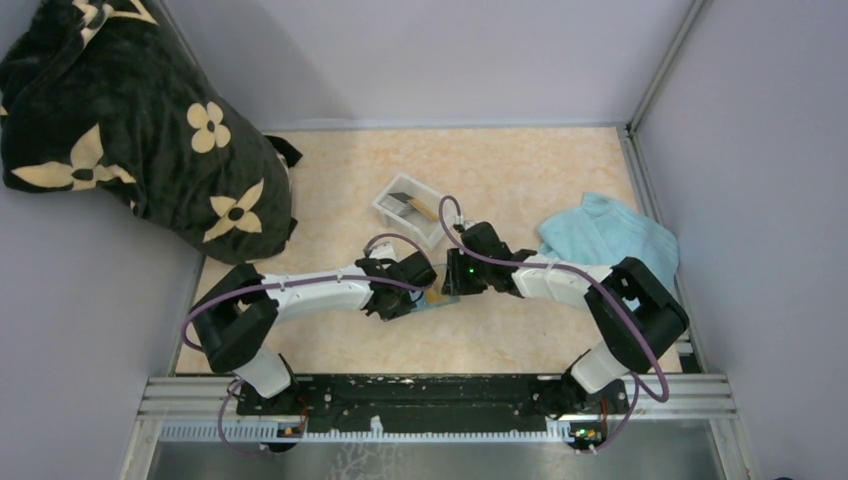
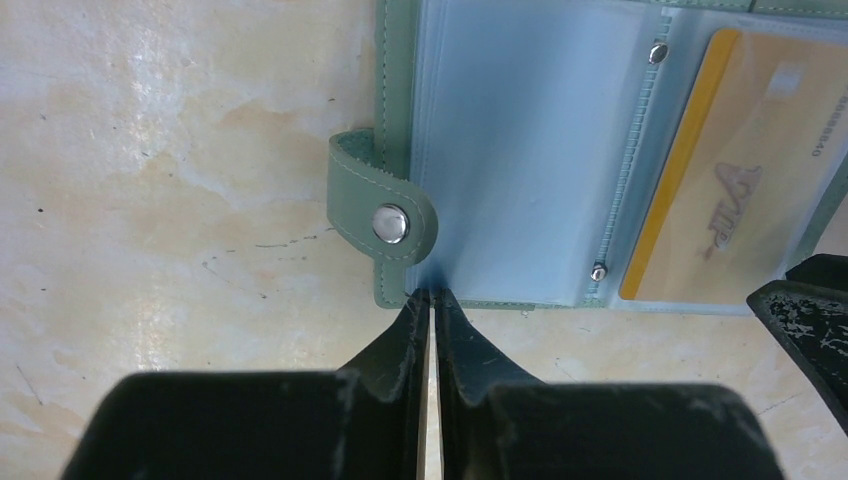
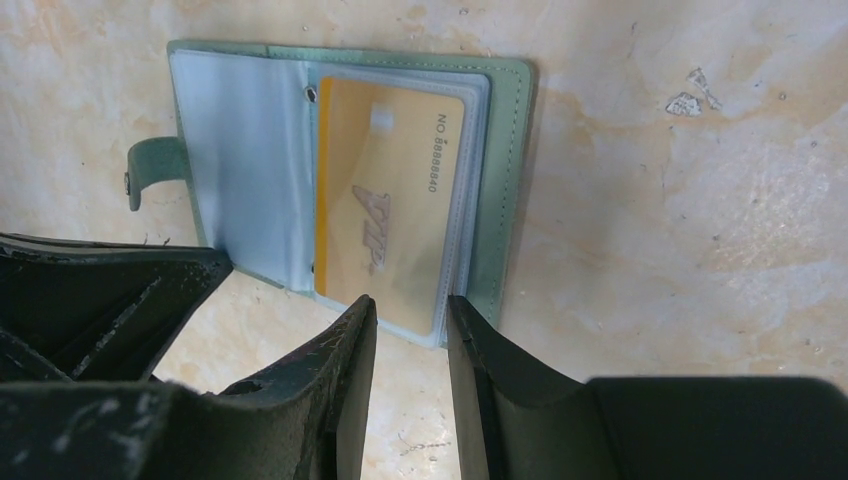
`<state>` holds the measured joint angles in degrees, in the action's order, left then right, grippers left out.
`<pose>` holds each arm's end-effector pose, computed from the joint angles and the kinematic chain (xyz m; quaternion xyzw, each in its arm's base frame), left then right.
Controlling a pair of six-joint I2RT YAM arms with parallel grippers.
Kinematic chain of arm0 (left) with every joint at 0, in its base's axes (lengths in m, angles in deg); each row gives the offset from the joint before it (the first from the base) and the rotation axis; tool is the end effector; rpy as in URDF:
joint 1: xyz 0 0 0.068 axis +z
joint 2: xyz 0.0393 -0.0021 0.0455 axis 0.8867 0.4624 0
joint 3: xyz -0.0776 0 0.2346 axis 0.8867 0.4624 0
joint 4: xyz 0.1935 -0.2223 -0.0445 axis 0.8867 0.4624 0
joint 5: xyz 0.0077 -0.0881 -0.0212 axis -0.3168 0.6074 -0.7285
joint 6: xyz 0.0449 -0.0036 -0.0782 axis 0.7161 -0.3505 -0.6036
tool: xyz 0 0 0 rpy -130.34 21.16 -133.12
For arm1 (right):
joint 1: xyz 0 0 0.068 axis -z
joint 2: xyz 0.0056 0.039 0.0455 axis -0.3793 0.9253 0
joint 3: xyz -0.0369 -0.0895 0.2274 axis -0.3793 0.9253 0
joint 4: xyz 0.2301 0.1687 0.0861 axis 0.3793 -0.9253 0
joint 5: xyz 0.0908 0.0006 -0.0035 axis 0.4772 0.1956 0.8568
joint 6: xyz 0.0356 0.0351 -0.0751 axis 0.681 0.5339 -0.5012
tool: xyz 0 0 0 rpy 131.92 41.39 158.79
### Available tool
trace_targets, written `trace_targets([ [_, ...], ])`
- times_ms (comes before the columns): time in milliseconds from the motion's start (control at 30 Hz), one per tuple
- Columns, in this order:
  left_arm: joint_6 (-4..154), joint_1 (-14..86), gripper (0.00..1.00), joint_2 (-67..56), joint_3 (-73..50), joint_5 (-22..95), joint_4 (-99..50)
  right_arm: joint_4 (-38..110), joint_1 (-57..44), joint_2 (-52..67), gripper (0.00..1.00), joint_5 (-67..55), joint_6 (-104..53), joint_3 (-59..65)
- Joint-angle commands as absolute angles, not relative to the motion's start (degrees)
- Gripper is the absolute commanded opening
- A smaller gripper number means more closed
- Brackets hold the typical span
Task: Put the credit cards into the card holder
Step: Turn over the card slot in the card holder.
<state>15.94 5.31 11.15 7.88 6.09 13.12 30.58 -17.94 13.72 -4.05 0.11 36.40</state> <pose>0.2013 -0.2558 0.0712 -0.1426 0.9633 -0.0292 0.2257 0.2576 0.2356 0.0747 -0.0937 0.9339 0.2620 0.2246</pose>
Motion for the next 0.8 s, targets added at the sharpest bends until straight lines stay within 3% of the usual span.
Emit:
trace_targets([
  [0, 13.9, 5.2, 0.10, 13.3, 8.3, 7.3, 15.7, 34.2, -17.6, 14.2, 0.33, -3.1, 0.8, 37.1],
  [767, 14.0, 5.2, 0.10, 14.3, 8.9, 8.2, 16.0, 40.6, -17.6, 14.6, 0.33, 2.4, 3.2, 38.8],
])
